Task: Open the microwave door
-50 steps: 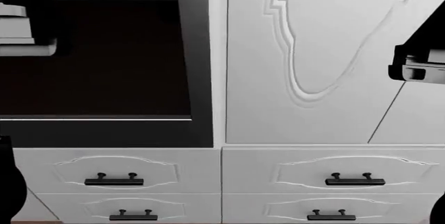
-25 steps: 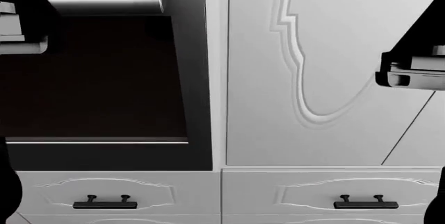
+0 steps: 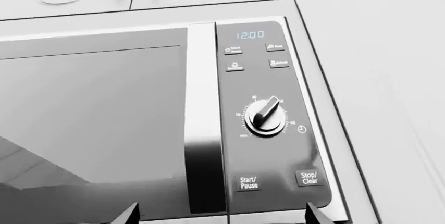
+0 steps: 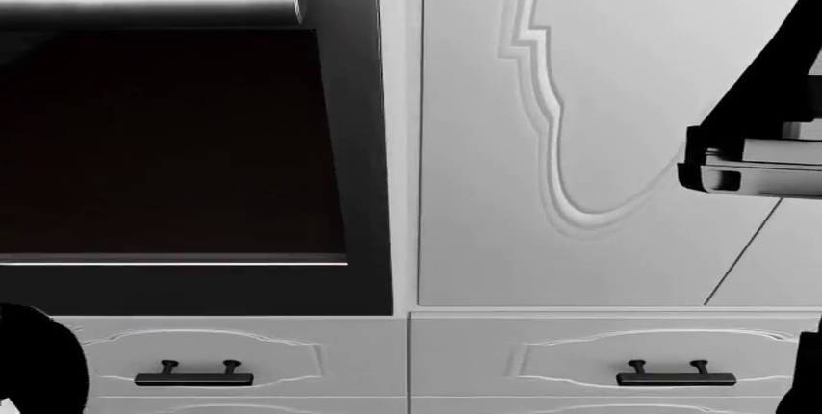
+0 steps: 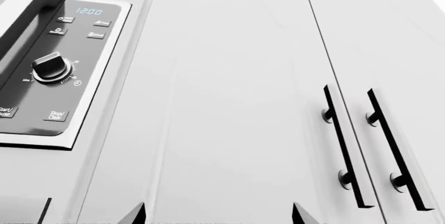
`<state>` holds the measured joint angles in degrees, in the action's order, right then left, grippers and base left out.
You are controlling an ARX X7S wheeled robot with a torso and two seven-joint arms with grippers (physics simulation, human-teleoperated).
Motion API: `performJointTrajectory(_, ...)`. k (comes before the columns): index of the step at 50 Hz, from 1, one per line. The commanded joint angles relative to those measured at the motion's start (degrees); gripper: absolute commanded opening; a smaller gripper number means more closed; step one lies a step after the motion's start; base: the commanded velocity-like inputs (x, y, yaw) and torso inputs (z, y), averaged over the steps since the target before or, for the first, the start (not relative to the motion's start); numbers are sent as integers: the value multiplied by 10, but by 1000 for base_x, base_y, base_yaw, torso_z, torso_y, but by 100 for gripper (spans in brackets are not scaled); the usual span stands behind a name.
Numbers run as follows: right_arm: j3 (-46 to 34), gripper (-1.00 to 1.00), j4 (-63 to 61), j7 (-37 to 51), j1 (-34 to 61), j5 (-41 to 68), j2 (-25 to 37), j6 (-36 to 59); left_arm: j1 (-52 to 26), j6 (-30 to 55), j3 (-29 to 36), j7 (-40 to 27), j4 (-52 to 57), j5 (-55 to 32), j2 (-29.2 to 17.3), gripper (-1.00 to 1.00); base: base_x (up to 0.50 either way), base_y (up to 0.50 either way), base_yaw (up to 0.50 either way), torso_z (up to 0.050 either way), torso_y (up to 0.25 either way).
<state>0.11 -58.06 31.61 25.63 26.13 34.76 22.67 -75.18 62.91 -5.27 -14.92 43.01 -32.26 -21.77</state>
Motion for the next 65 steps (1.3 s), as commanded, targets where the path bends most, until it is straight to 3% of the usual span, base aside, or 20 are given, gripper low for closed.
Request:
performJointTrajectory(1,-11,100,4,2,-7,1,1,-13,-153,42,46,13,-139,-1,-14,100,0,0,0,0,0)
performJointTrajectory(20,-29,100,-1,20,12,11,12,2,-232,-134,163,78,-415,107,-16,100,0,0,0,0,0)
performJointTrajectory(34,-44,100,8,23,14,4,13,-8,-306,-258,222,115,-631,162,30,100,0,0,0,0,0)
performJointTrajectory(53,-50,100,13,28,22,10,19,-10,-413,-440,254,137,-967,213,94,100,0,0,0,0,0)
performJointTrajectory(65,-46,100,15,31,11,9,24,-19,-458,-525,264,151,-1114,227,126,100,0,0,0,0,0)
